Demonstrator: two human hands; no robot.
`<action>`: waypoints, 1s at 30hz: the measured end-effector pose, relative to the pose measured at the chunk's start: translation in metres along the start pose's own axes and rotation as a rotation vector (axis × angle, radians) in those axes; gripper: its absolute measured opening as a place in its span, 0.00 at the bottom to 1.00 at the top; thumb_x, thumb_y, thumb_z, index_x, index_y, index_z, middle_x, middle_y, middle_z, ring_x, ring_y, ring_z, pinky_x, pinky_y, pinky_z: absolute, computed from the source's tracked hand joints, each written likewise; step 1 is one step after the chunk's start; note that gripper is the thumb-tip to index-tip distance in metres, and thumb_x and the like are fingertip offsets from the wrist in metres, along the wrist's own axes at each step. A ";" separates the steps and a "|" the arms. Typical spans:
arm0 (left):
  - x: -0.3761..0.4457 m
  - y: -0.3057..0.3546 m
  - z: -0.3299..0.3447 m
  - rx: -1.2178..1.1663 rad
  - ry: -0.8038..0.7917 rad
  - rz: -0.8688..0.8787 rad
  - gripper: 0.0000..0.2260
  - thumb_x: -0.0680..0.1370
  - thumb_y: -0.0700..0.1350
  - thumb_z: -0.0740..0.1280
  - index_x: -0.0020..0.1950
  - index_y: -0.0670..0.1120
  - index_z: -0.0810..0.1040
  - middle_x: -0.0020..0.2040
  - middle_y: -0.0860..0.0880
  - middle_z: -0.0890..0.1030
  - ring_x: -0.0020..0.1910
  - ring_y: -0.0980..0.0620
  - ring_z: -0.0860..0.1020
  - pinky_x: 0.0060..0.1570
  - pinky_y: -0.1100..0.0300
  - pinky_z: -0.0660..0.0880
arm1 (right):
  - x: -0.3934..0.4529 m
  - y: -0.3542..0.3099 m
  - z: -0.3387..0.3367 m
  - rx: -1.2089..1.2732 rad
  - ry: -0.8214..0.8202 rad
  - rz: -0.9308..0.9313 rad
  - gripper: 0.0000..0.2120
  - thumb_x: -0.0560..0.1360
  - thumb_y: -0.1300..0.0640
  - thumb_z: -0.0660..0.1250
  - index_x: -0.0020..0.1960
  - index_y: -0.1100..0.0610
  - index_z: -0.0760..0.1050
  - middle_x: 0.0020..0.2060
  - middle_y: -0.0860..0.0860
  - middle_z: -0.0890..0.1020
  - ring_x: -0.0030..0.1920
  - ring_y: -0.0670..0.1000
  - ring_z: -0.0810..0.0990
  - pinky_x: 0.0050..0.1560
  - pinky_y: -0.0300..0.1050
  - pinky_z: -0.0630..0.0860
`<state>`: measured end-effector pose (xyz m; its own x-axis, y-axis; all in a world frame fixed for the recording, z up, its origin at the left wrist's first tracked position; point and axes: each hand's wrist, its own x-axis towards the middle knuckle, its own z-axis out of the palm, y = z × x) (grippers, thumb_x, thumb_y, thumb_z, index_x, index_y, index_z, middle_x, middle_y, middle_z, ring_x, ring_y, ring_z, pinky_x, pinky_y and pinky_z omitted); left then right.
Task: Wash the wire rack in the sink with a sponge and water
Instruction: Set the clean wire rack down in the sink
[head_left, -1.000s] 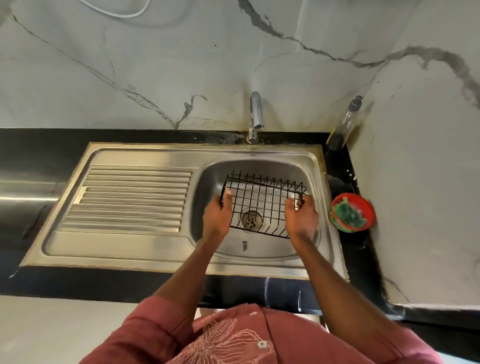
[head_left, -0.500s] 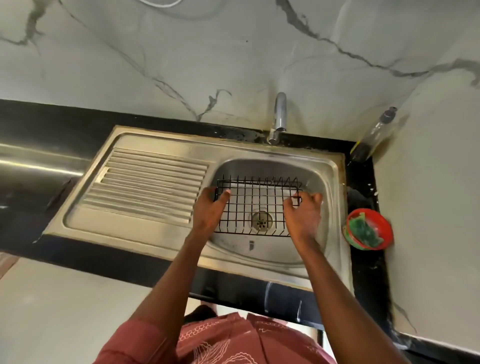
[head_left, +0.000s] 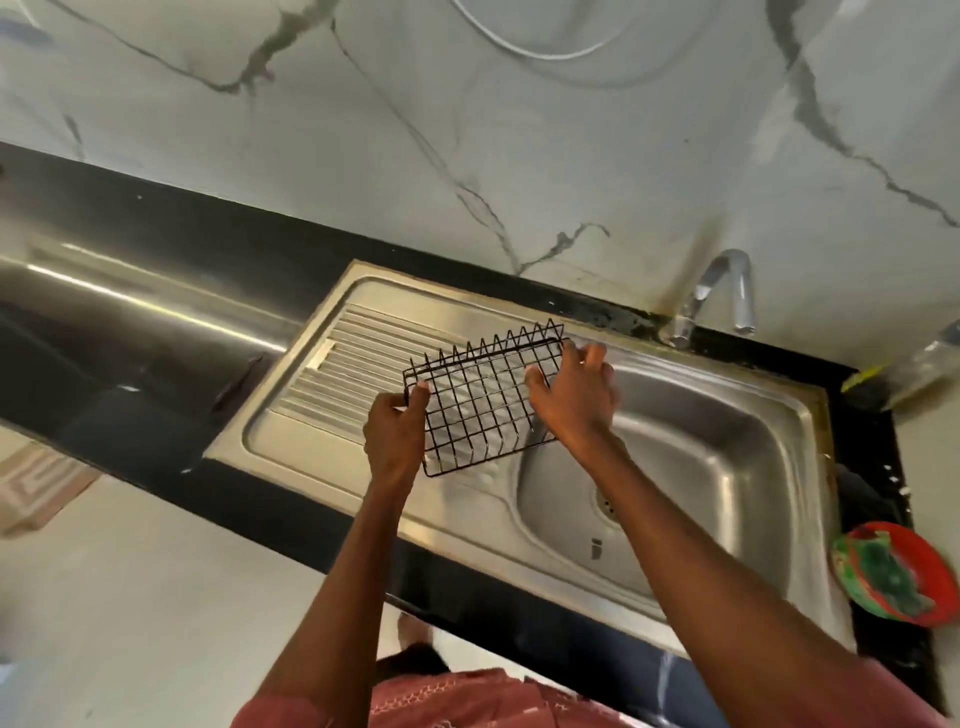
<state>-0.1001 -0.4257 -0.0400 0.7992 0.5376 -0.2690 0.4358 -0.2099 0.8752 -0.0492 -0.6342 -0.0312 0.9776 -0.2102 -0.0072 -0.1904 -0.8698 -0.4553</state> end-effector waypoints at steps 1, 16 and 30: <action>0.012 -0.004 -0.009 -0.013 0.017 -0.023 0.25 0.76 0.69 0.66 0.55 0.47 0.78 0.50 0.45 0.84 0.50 0.43 0.83 0.55 0.42 0.80 | 0.011 -0.019 0.010 -0.021 -0.025 -0.016 0.34 0.77 0.35 0.61 0.74 0.55 0.64 0.71 0.57 0.63 0.67 0.61 0.70 0.61 0.61 0.74; 0.124 -0.020 -0.061 -0.023 -0.039 -0.275 0.26 0.84 0.59 0.61 0.69 0.38 0.67 0.66 0.36 0.77 0.63 0.35 0.78 0.65 0.41 0.74 | 0.101 -0.170 0.112 -0.019 -0.168 -0.108 0.36 0.74 0.39 0.66 0.79 0.48 0.62 0.78 0.50 0.65 0.78 0.57 0.62 0.74 0.62 0.65; 0.110 -0.038 -0.054 -0.102 -0.144 -0.368 0.36 0.75 0.72 0.63 0.67 0.44 0.66 0.63 0.36 0.80 0.58 0.34 0.82 0.58 0.37 0.80 | 0.084 -0.155 0.133 -0.049 -0.154 -0.171 0.31 0.82 0.43 0.58 0.82 0.46 0.55 0.82 0.47 0.55 0.82 0.53 0.50 0.76 0.67 0.50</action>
<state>-0.0513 -0.3149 -0.0816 0.6502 0.4402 -0.6193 0.6664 0.0610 0.7431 0.0738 -0.4577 -0.0796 0.9974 0.0093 -0.0716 -0.0215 -0.9083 -0.4178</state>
